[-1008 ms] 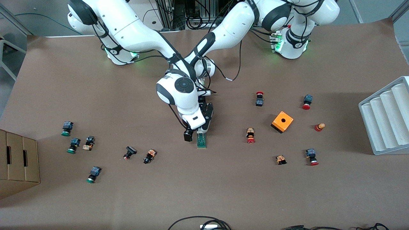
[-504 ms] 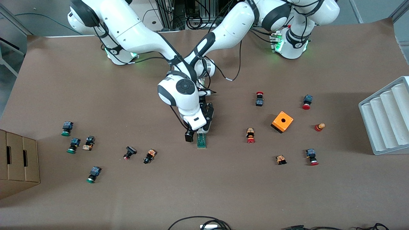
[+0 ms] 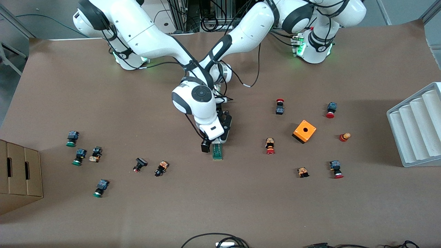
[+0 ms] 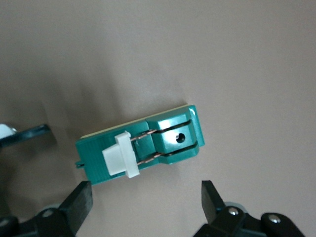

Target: Close load switch with both arms

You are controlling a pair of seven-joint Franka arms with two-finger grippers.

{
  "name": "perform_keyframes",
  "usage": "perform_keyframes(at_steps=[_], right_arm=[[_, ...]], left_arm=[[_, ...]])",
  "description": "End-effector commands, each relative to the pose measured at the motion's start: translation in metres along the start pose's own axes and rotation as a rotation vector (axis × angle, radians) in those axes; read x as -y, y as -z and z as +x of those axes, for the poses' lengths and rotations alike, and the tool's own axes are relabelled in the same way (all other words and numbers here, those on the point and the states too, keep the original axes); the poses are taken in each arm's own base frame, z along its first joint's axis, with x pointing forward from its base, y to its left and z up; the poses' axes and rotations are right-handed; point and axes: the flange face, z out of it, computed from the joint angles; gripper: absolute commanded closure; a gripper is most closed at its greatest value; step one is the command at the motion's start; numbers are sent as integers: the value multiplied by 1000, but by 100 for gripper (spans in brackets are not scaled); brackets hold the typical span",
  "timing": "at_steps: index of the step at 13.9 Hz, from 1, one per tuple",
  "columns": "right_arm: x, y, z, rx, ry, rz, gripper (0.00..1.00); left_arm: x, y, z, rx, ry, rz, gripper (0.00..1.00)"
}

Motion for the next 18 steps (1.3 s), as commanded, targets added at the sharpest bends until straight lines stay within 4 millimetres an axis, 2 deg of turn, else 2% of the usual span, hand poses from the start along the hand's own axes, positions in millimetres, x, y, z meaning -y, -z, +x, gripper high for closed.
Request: perform_keyframes(at_steps=[1, 5, 10, 15, 18], right_arm=[[-1, -3, 7, -23, -17, 0, 2], [0, -10, 6, -25, -17, 0, 3], [-3, -7, 11, -35, -18, -7, 3], [0, -19, 9, -27, -15, -5, 3], [-4, -15, 12, -38, -17, -13, 3]], left_arm=[[-5, 7, -7, -22, -9, -20, 12], [-8, 5, -2, -25, -1, -19, 12], [-10, 5, 2, -27, 4, -21, 12], [-9, 6, -1, -24, -1, -23, 12], [-6, 7, -5, -22, -4, -23, 12]])
